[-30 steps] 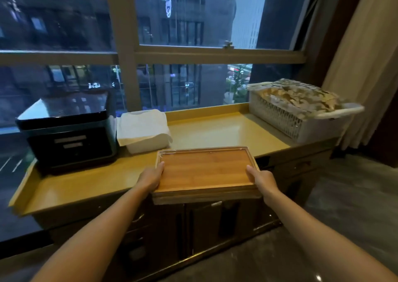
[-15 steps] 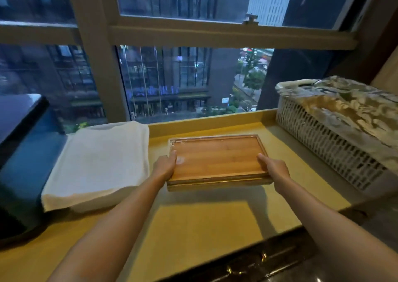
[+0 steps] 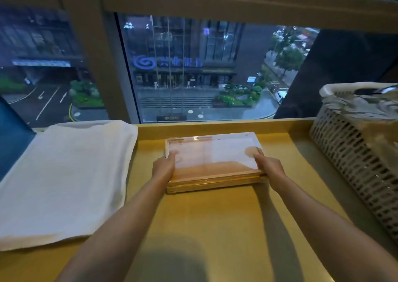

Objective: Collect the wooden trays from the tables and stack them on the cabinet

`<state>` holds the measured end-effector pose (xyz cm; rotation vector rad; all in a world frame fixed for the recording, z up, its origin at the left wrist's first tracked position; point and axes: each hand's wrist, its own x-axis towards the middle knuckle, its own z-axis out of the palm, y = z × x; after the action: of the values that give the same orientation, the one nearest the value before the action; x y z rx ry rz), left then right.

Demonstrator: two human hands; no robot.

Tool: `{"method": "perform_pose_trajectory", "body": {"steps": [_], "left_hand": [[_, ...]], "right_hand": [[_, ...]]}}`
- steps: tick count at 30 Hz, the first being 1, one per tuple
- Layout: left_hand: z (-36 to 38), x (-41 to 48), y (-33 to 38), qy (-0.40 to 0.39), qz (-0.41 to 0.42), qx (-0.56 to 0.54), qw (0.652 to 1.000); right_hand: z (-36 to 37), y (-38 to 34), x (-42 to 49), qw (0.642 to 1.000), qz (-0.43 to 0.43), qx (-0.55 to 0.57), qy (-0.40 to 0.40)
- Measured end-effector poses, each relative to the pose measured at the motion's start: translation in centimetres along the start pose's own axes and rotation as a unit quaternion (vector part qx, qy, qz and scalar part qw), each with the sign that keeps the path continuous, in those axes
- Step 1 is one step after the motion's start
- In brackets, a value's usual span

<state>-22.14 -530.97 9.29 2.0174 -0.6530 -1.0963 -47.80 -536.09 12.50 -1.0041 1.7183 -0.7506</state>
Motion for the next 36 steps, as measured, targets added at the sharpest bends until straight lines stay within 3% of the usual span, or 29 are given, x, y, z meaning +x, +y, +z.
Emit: {"method": "perform_pose_trajectory", "body": {"steps": [5, 16, 28, 33, 36], "left_hand": [[0.4, 2.0, 0.4, 0.038, -0.042, -0.02, 0.998], [0.9, 4.5, 1.1, 0.034, -0.067, -0.058, 0.996], [0.5, 5.1, 2.9, -0.019, -0.065, -0.112, 0.991], [-0.4, 3.8, 2.9, -0.1, -0.085, -0.207, 0.969], [-1.3, 2.7, 3.5, -0.092, -0.073, -0.261, 0.958]], "right_hand": [[0.8, -0.3, 2.8, 0.999, 0.007, -0.029, -0.015], [2.1, -1.1, 5.8, 0.999, 0.011, -0.011, -0.049], [2.0, -1.6, 6.6, 0.996, 0.015, -0.029, -0.078], [1.5, -1.5, 6.4, 0.993, -0.005, -0.06, -0.105], [1.2, -1.7, 6.1, 0.988, -0.028, -0.097, -0.113]]}}
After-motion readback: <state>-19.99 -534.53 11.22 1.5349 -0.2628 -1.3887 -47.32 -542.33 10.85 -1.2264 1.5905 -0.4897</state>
